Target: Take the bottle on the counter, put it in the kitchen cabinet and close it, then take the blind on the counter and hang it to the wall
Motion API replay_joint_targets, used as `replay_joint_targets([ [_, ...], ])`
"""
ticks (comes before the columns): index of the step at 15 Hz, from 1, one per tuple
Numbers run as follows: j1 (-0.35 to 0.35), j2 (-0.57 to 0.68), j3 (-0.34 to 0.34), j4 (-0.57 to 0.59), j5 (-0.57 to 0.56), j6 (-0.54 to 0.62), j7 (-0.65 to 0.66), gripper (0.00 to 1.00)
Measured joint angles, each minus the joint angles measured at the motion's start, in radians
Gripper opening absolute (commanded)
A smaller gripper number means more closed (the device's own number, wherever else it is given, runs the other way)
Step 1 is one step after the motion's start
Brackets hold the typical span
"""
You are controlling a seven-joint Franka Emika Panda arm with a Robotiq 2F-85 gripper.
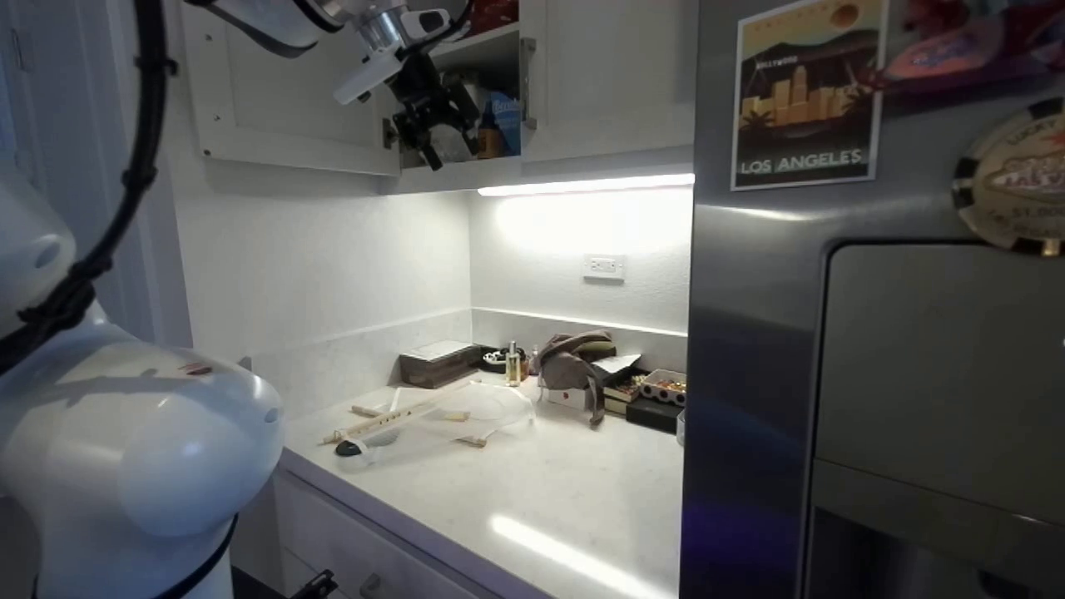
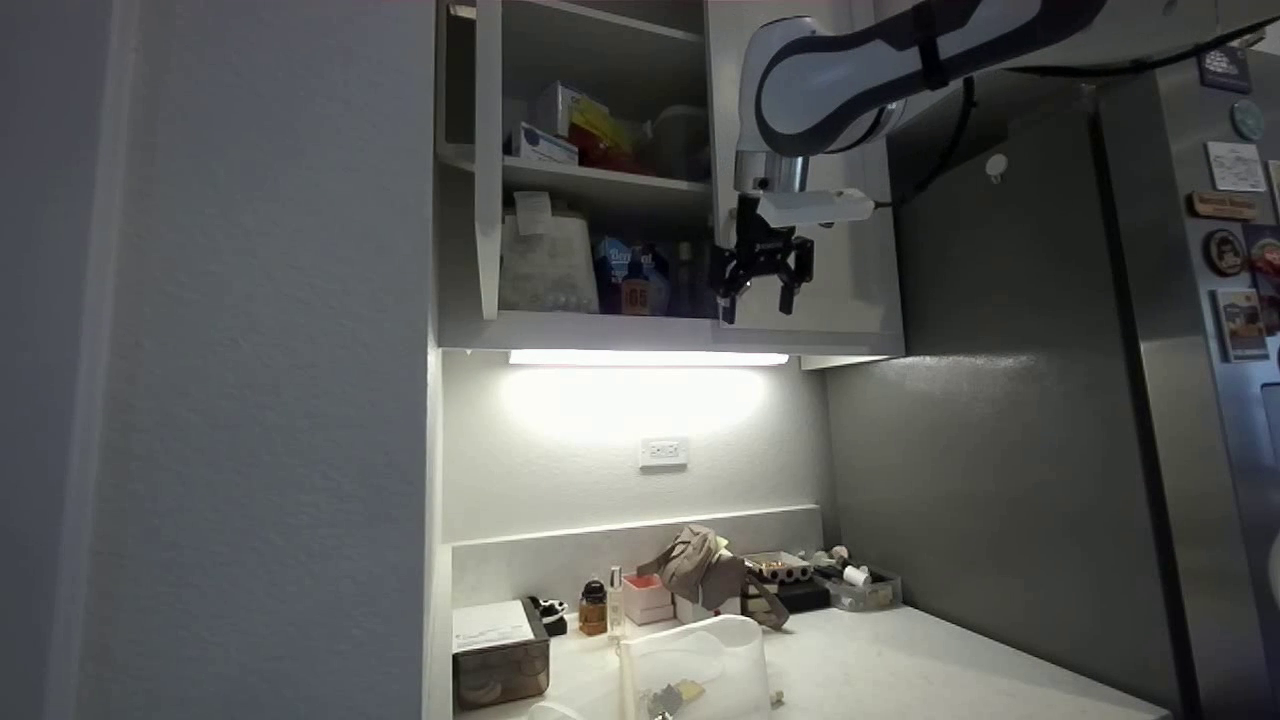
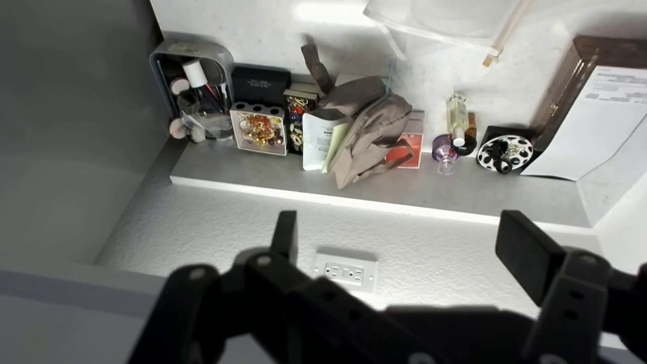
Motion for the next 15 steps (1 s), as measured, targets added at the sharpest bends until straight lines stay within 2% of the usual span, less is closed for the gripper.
replay_joint_targets([
  [5, -0.001, -0.085, 0.001, -0.126, 0.062, 0.001, -0.011, 1.00],
  [9, 0.000, -0.154, 0.032, -0.212, 0.125, 0.001, -0.008, 1.00],
  [12, 0.002, -0.211, 0.087, -0.261, 0.182, -0.005, 0.039, 1.00],
  [15, 0.013, -0.267, 0.181, -0.278, 0.232, -0.023, 0.121, 1.00],
])
